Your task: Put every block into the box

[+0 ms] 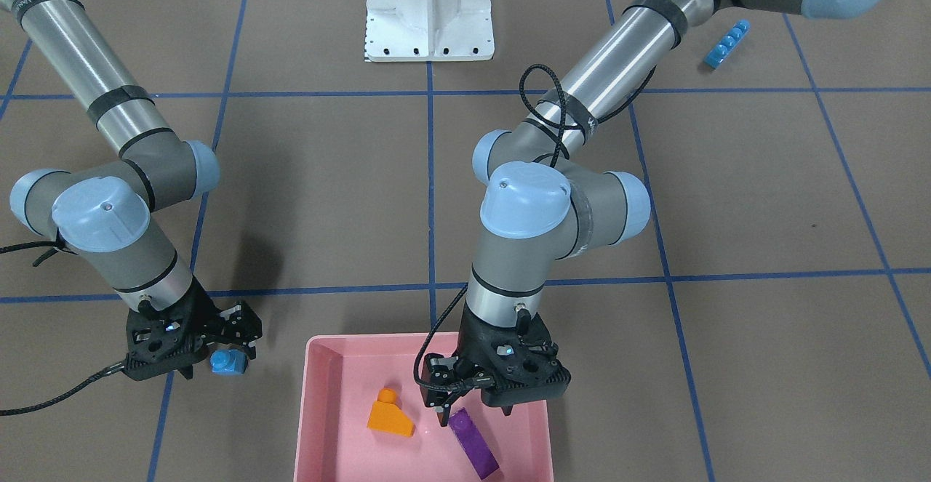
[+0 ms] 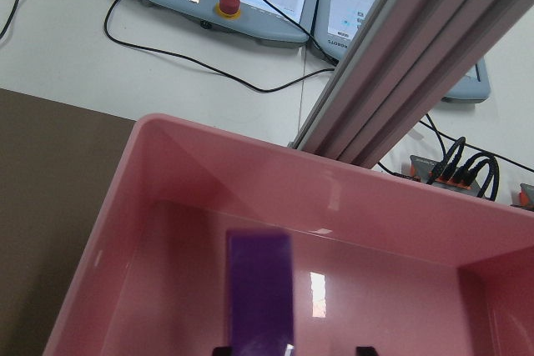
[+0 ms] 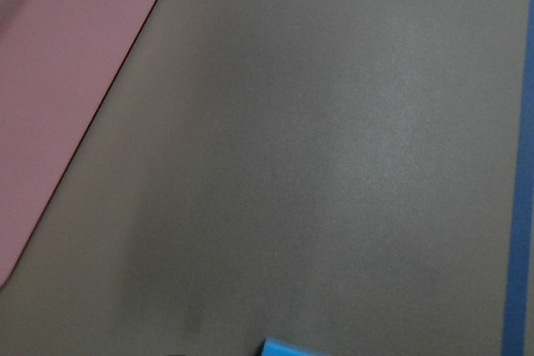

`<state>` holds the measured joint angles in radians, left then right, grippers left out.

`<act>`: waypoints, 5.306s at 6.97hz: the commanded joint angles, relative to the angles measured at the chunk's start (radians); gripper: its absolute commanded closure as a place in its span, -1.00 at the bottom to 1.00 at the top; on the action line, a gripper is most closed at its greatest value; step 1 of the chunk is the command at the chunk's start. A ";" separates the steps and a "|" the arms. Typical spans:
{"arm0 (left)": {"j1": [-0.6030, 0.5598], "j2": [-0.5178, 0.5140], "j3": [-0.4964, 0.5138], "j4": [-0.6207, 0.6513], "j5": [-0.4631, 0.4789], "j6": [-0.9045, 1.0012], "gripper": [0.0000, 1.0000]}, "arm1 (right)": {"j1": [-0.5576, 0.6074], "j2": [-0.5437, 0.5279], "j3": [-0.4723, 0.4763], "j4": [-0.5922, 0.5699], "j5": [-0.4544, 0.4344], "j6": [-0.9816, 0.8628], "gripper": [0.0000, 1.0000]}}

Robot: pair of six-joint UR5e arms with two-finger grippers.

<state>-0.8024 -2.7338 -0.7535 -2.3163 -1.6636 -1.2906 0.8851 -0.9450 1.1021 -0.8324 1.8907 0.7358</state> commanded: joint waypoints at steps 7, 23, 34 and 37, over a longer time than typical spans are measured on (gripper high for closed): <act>-0.014 0.105 -0.428 0.314 -0.189 0.036 -1.00 | 0.135 0.020 0.176 -0.174 0.177 0.039 1.00; -0.034 1.824 -1.337 0.084 -0.456 0.942 -0.97 | -0.041 0.434 -0.015 -0.407 -0.056 0.303 -0.99; 0.454 1.795 -1.239 -0.032 -0.366 0.613 -0.98 | 0.027 -0.226 0.837 -0.661 0.123 0.173 -0.99; 0.515 1.775 -1.239 -0.032 -0.366 0.555 -0.98 | 0.191 -0.371 0.894 -0.674 0.281 0.009 -0.99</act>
<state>-0.3162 -0.9453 -1.9933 -2.3495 -2.0295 -0.7073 1.0167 -1.2610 1.9805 -1.5039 2.1236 0.8135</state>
